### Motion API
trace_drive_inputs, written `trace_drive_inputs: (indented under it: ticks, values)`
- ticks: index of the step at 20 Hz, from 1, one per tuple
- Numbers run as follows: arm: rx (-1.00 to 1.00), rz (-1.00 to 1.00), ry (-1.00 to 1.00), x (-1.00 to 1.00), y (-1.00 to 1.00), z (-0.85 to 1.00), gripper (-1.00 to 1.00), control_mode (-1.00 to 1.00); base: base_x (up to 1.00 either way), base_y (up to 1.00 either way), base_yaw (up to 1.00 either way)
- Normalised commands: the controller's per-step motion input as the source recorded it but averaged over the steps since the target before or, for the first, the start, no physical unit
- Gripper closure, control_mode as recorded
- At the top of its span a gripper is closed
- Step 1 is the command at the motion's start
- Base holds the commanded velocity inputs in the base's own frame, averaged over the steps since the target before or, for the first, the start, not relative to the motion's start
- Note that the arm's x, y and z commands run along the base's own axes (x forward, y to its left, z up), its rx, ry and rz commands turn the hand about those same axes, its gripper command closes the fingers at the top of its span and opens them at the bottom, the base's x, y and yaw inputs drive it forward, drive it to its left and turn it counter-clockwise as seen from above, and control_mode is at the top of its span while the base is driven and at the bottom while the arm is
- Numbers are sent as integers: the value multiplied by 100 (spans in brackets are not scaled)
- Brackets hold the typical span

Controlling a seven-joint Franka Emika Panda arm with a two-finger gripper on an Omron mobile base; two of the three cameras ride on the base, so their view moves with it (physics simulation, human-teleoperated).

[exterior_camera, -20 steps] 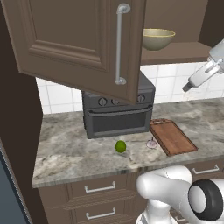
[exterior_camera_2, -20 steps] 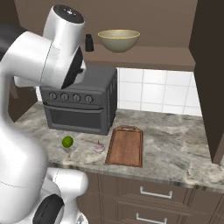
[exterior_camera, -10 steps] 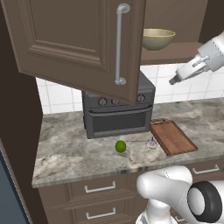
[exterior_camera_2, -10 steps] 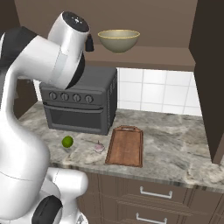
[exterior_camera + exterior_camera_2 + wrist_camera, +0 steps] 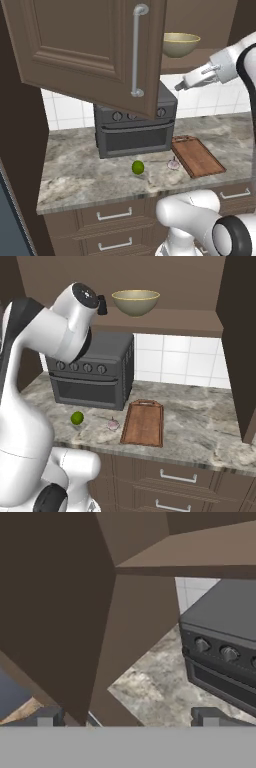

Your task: Open the cabinet. Place the bowl and condiment on the counter. Then place the lime and garlic on the cutting board.

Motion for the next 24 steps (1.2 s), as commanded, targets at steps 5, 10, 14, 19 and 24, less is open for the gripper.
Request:
trace_drive_inputs:
  ticks: [5, 10, 14, 19, 24]
  values:
    - [12, 0, -4, 40, 21, 0, -100, -100, 0, 0, 0]
    - [11, 5, 10, 36, 0, 0, -100, -100, 0, 0, 0]
    - [10, 5, 10, 30, 0, 0, -100, -100, 0, 0, 0]
    - [8, 1, 2, 31, 20, 0, -100, -100, 0, 0, 0]
    - [6, 0, 0, 34, 34, -1, -100, -100, 0, 0, 0]
